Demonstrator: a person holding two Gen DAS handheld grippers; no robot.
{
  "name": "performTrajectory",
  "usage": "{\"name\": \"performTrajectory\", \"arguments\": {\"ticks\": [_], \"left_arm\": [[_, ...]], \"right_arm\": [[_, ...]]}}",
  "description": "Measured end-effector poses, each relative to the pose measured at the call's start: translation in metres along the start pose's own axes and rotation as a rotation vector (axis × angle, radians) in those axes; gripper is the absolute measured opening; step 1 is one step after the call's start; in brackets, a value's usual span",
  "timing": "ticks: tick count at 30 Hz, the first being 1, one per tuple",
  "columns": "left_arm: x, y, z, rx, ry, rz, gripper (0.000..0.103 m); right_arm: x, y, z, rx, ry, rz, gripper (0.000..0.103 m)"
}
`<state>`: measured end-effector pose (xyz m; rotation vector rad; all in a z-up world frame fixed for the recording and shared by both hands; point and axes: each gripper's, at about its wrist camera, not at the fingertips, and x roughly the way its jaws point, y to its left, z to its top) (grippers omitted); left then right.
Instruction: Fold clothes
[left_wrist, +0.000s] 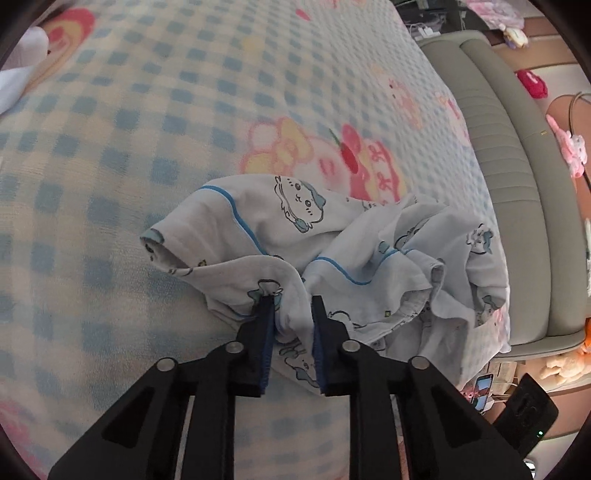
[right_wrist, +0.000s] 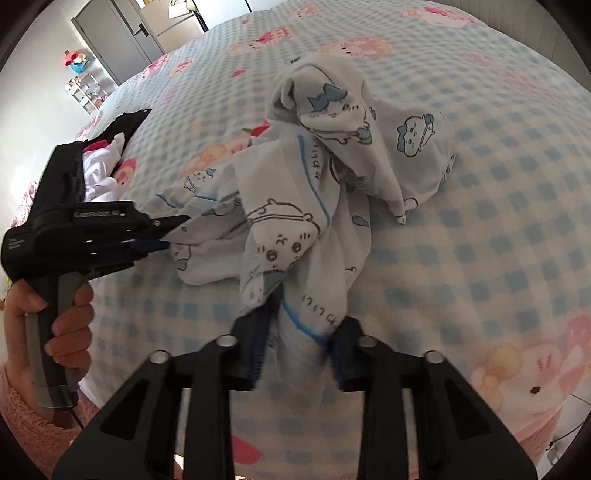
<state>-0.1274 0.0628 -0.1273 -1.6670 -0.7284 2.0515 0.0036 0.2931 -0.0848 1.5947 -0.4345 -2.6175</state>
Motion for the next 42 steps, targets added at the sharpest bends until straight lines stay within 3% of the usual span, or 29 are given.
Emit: {"name": "performTrajectory", "arguments": {"ticks": [2, 6, 16, 19, 22, 25, 27, 30, 31, 33, 35, 37, 40, 42], "left_arm": [[-0.020, -0.003, -0.002, 0.025, -0.052, -0.007, 0.014], [-0.066, -0.010, 0.000, 0.052, -0.157, -0.041, 0.013], [-0.204, -0.050, -0.010, 0.197, -0.418, -0.051, 0.012], [-0.242, -0.063, -0.018, 0.244, -0.490, -0.055, 0.011], [-0.268, -0.065, -0.018, 0.282, -0.509, -0.071, 0.011], [-0.251, -0.060, -0.003, 0.283, -0.441, -0.013, 0.011], [-0.213, -0.049, 0.005, 0.258, -0.332, 0.022, 0.011], [-0.148, -0.026, 0.003, 0.204, -0.173, 0.076, 0.015], [-0.129, -0.018, -0.001, 0.190, -0.133, 0.101, 0.019], [-0.097, -0.003, -0.011, 0.169, -0.070, 0.153, 0.044], [-0.083, 0.008, -0.022, 0.158, -0.069, 0.206, 0.053], [-0.076, 0.020, -0.029, 0.140, -0.069, 0.207, 0.056], [-0.059, 0.036, -0.033, 0.094, -0.038, 0.100, 0.066], [-0.043, 0.038, -0.038, 0.102, -0.035, 0.077, 0.068]], "right_arm": [[0.000, -0.002, 0.001, -0.002, -0.014, -0.004, 0.010], [-0.032, 0.004, 0.013, -0.031, -0.123, -0.020, 0.009], [-0.140, 0.041, 0.044, -0.073, -0.382, 0.097, 0.009], [-0.162, 0.054, 0.048, -0.093, -0.418, 0.151, 0.009], [-0.180, 0.066, 0.053, -0.111, -0.438, 0.205, 0.009], [-0.167, 0.073, 0.057, -0.146, -0.408, 0.170, 0.009], [-0.145, 0.079, 0.059, -0.172, -0.376, 0.088, 0.010], [-0.100, 0.067, 0.056, -0.135, -0.273, 0.068, 0.012], [-0.088, 0.060, 0.052, -0.113, -0.237, 0.076, 0.014], [-0.067, 0.047, 0.044, -0.075, -0.172, 0.082, 0.022], [-0.053, 0.038, 0.033, -0.075, -0.137, 0.056, 0.031], [-0.045, 0.029, 0.021, -0.083, -0.110, 0.004, 0.047], [-0.035, 0.016, 0.007, -0.075, -0.063, -0.023, 0.063], [-0.026, 0.006, -0.001, -0.051, -0.032, -0.008, 0.072]]}}
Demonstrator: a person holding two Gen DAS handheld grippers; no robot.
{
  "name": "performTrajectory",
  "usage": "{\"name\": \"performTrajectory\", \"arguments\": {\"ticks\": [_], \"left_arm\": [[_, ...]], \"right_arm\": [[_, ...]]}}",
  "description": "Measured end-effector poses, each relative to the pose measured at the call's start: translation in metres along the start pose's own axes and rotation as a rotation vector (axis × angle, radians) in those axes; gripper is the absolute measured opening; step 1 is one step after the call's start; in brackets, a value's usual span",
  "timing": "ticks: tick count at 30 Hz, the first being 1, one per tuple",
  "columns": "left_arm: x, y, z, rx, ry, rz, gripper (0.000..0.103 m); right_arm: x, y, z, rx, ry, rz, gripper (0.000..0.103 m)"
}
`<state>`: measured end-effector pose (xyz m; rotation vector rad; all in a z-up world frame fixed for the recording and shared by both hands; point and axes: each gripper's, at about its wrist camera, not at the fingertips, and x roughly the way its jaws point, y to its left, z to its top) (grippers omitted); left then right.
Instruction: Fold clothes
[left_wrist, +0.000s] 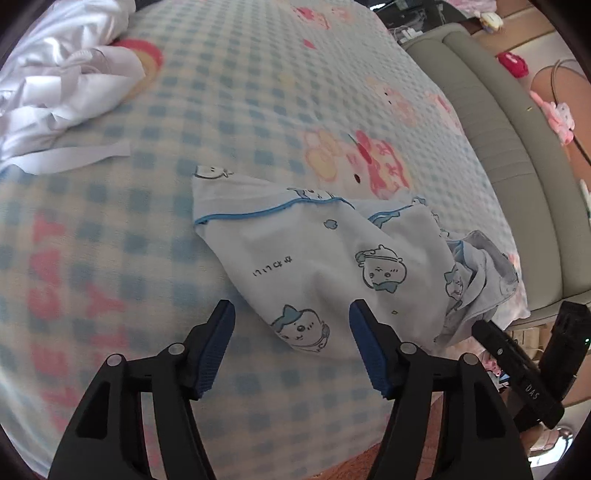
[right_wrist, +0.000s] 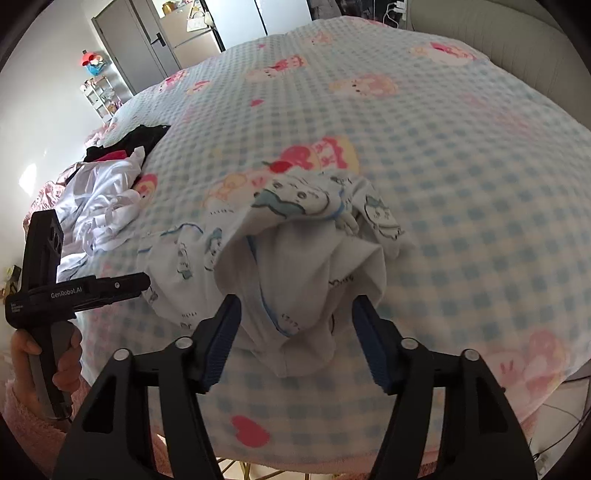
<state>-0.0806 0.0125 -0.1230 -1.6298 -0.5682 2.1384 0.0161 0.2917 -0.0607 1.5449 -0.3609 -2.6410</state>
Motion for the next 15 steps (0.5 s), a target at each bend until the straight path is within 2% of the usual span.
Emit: {"name": "performTrajectory", "arguments": {"ticks": [2, 3, 4, 5, 6, 9, 11, 15], "left_arm": [[0.015, -0.002, 0.001, 0.021, -0.005, 0.006, 0.067], [0.020, -0.005, 0.001, 0.039, -0.014, 0.015, 0.060], [0.022, -0.009, 0.001, 0.055, -0.019, 0.020, 0.048], [0.023, -0.015, 0.002, 0.069, -0.022, 0.022, 0.024], [0.024, -0.020, 0.002, 0.083, -0.024, 0.024, 0.017], [0.003, -0.034, 0.003, 0.127, -0.081, 0.036, 0.010], [-0.019, -0.044, 0.004, 0.155, -0.132, 0.035, 0.010], [-0.084, -0.064, 0.008, 0.195, -0.274, 0.007, 0.008]], "right_arm": [[0.017, -0.006, -0.006, 0.013, 0.052, 0.016, 0.076], [0.026, -0.008, -0.009, 0.013, 0.072, 0.019, 0.075], [0.037, -0.009, -0.012, 0.008, 0.082, 0.018, 0.063], [0.043, -0.010, -0.013, 0.004, 0.086, 0.019, 0.047], [0.045, -0.009, -0.013, 0.002, 0.085, 0.022, 0.022], [0.045, -0.004, -0.009, -0.018, 0.061, 0.024, 0.011], [0.025, 0.006, 0.000, -0.065, -0.015, 0.006, 0.011], [-0.028, 0.024, 0.021, -0.105, -0.162, 0.030, 0.010]]}}
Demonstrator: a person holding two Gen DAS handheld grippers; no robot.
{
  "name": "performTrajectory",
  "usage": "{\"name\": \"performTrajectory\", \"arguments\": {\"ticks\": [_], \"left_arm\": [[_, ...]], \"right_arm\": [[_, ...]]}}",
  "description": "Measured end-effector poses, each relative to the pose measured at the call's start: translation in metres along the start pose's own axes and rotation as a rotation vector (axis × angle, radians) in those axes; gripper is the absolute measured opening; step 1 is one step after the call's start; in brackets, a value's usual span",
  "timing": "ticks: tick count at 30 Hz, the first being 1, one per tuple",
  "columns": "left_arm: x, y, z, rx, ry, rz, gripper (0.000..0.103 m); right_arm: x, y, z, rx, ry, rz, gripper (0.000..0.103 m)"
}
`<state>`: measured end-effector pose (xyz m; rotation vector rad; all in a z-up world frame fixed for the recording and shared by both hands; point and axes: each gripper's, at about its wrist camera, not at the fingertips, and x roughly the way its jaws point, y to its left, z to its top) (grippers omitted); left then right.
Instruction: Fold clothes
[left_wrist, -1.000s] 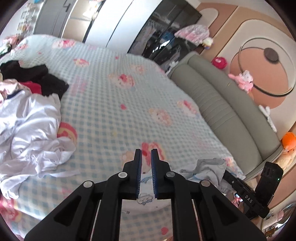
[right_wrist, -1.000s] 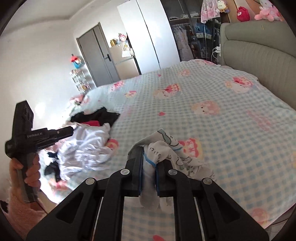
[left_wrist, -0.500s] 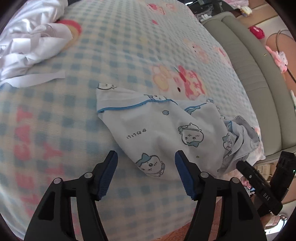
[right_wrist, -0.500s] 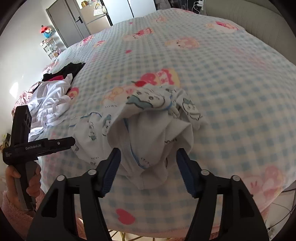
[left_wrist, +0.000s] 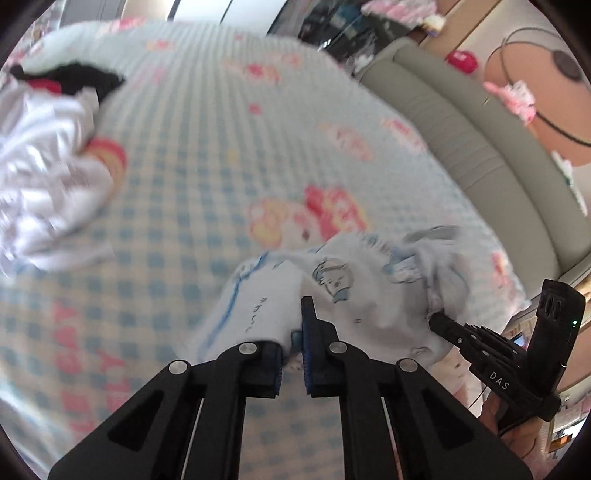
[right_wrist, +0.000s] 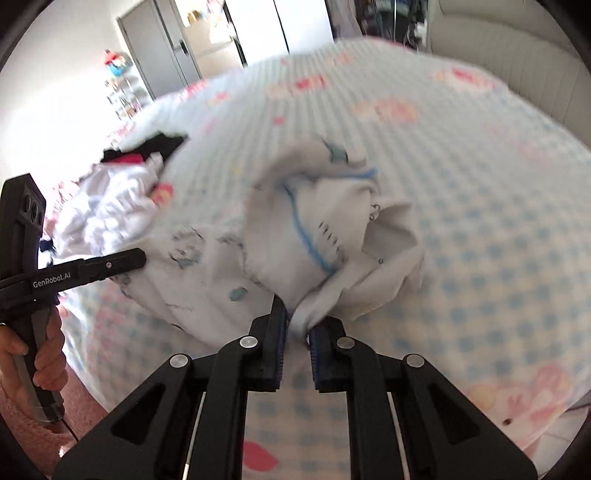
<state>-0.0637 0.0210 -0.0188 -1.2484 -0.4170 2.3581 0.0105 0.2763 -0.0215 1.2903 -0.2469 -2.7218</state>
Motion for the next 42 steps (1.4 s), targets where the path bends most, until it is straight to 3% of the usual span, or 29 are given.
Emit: {"name": "performTrajectory", "arguments": {"ticks": [6, 9, 13, 14, 16, 17, 18, 19, 23, 26, 27, 29, 30, 32, 34, 37, 42], "left_arm": [[-0.096, -0.034, 0.030, 0.082, -0.227, -0.033, 0.008], [-0.106, -0.037, 0.050, 0.101, -0.240, -0.053, 0.008], [-0.061, -0.020, 0.062, 0.035, -0.089, 0.019, 0.009], [-0.048, -0.014, 0.054, 0.014, -0.045, 0.020, 0.009], [-0.022, 0.000, 0.032, -0.023, 0.043, 0.025, 0.014], [-0.008, 0.007, 0.020, -0.044, 0.084, 0.038, 0.025], [0.004, 0.014, 0.008, -0.064, 0.121, 0.047, 0.043], [0.015, 0.021, -0.003, -0.092, 0.152, 0.054, 0.051], [0.038, 0.046, -0.037, -0.202, 0.202, 0.074, 0.054], [0.052, 0.057, -0.049, -0.244, 0.193, 0.060, 0.063], [0.059, 0.059, -0.051, -0.251, 0.194, 0.046, 0.063], [0.072, 0.062, -0.053, -0.254, 0.200, 0.019, 0.059], [0.078, 0.062, -0.052, -0.245, 0.205, 0.007, 0.040], [0.077, 0.054, -0.048, -0.216, 0.210, -0.004, 0.005], [0.058, 0.038, -0.037, -0.152, 0.155, -0.015, 0.005], [0.021, 0.013, -0.019, -0.053, 0.050, -0.022, 0.005], [-0.043, -0.006, 0.014, -0.006, -0.115, -0.067, 0.005]], "right_arm": [[-0.075, 0.032, 0.033, -0.054, -0.188, 0.096, 0.009], [-0.084, 0.050, 0.051, -0.088, -0.230, 0.131, 0.009], [-0.041, 0.052, 0.052, -0.097, -0.105, 0.049, 0.012], [-0.030, 0.048, 0.046, -0.080, -0.065, 0.045, 0.016], [-0.010, 0.036, 0.026, -0.038, 0.015, 0.037, 0.033], [0.000, 0.030, 0.015, -0.018, 0.054, 0.032, 0.037], [0.007, 0.024, 0.006, -0.004, 0.087, 0.024, 0.046], [0.013, 0.020, -0.002, 0.008, 0.115, 0.012, 0.052], [0.029, 0.007, -0.026, 0.037, 0.191, -0.012, 0.067], [0.044, -0.001, -0.031, 0.061, 0.212, 0.009, 0.076], [0.053, -0.004, -0.032, 0.077, 0.225, 0.021, 0.076], [0.068, -0.010, -0.033, 0.115, 0.253, 0.055, 0.053], [0.074, -0.012, -0.033, 0.134, 0.269, 0.074, 0.026], [0.071, -0.009, -0.029, 0.134, 0.245, 0.099, 0.018], [0.051, 0.000, -0.020, 0.077, 0.170, 0.106, 0.009], [0.015, 0.012, -0.002, 0.014, 0.060, 0.129, 0.008], [-0.037, 0.027, 0.036, -0.021, -0.087, 0.173, 0.007]]}}
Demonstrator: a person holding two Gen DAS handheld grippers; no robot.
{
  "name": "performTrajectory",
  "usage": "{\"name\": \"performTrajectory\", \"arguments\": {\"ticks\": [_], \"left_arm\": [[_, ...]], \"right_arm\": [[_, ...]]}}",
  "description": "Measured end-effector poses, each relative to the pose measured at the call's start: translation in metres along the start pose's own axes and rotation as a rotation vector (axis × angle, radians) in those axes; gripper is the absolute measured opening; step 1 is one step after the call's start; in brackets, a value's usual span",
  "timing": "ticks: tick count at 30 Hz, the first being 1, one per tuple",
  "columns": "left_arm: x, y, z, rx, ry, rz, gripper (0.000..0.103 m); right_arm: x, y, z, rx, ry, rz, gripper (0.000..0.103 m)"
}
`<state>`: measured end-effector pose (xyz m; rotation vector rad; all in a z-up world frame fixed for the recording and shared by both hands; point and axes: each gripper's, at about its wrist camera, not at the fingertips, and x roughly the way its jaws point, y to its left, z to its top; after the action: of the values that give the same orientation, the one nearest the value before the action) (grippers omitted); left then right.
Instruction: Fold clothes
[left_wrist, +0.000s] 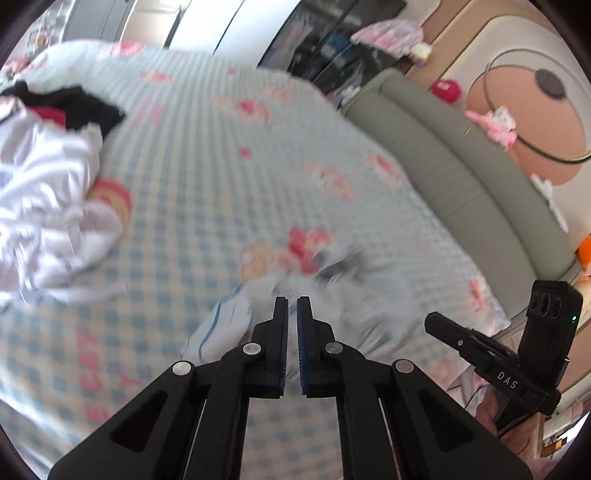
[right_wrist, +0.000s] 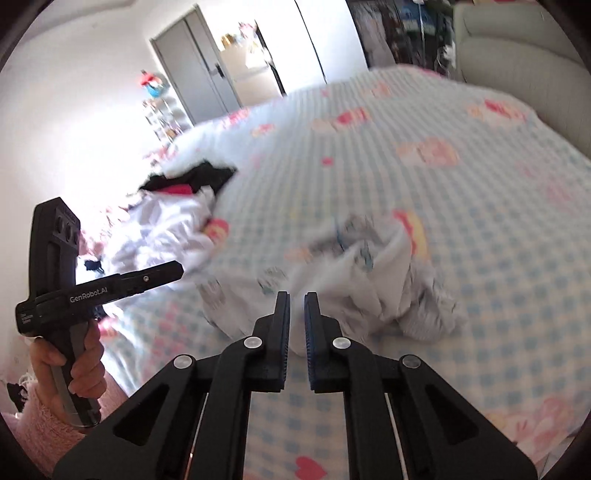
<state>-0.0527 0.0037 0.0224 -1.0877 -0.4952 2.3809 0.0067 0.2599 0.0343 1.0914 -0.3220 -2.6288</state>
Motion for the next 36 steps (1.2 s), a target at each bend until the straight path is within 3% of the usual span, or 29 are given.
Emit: {"name": "performTrajectory", "arguments": {"ticks": [2, 4, 8, 10, 12, 15, 21, 25, 26, 30, 32, 33, 36], "left_arm": [[-0.017, -0.010, 0.013, 0.051, -0.059, -0.008, 0.005], [-0.019, -0.013, 0.019, 0.085, -0.071, 0.033, 0.005], [0.019, 0.006, 0.008, 0.021, 0.085, 0.058, 0.009], [0.035, 0.017, -0.008, -0.012, 0.164, 0.064, 0.020], [0.048, 0.025, -0.029, -0.040, 0.225, 0.049, 0.050], [0.065, 0.033, -0.047, -0.096, 0.273, 0.012, 0.056], [0.087, 0.043, -0.072, -0.134, 0.342, 0.041, 0.062], [0.102, 0.057, -0.078, -0.168, 0.275, 0.133, 0.060], [0.106, 0.059, -0.078, -0.177, 0.275, 0.123, 0.058], [0.116, 0.056, -0.068, -0.174, 0.281, 0.054, 0.020], [0.119, 0.047, -0.060, -0.136, 0.266, 0.060, 0.013], [0.120, 0.042, -0.054, -0.122, 0.259, 0.059, 0.010], [0.118, 0.032, -0.022, -0.101, 0.196, 0.057, 0.009]], "right_arm": [[-0.011, 0.010, 0.012, -0.028, -0.040, 0.007, 0.007], [-0.006, 0.018, 0.017, -0.064, -0.032, -0.027, 0.007], [0.027, 0.001, -0.003, 0.004, 0.090, -0.084, 0.019], [0.040, -0.012, -0.020, 0.049, 0.145, -0.090, 0.025], [0.048, -0.018, -0.034, 0.066, 0.180, -0.104, 0.030], [0.055, -0.025, -0.045, 0.075, 0.212, -0.129, 0.051], [0.068, -0.028, -0.046, 0.064, 0.241, -0.188, 0.062], [0.078, -0.031, -0.047, 0.063, 0.263, -0.204, 0.066], [0.081, -0.031, -0.047, 0.064, 0.271, -0.200, 0.066], [0.092, -0.034, -0.048, 0.055, 0.285, -0.176, 0.065], [0.099, -0.035, -0.048, 0.045, 0.297, -0.121, 0.040], [0.103, -0.035, -0.048, 0.036, 0.305, -0.099, 0.020], [0.107, -0.027, -0.034, -0.021, 0.278, -0.096, 0.016]]}}
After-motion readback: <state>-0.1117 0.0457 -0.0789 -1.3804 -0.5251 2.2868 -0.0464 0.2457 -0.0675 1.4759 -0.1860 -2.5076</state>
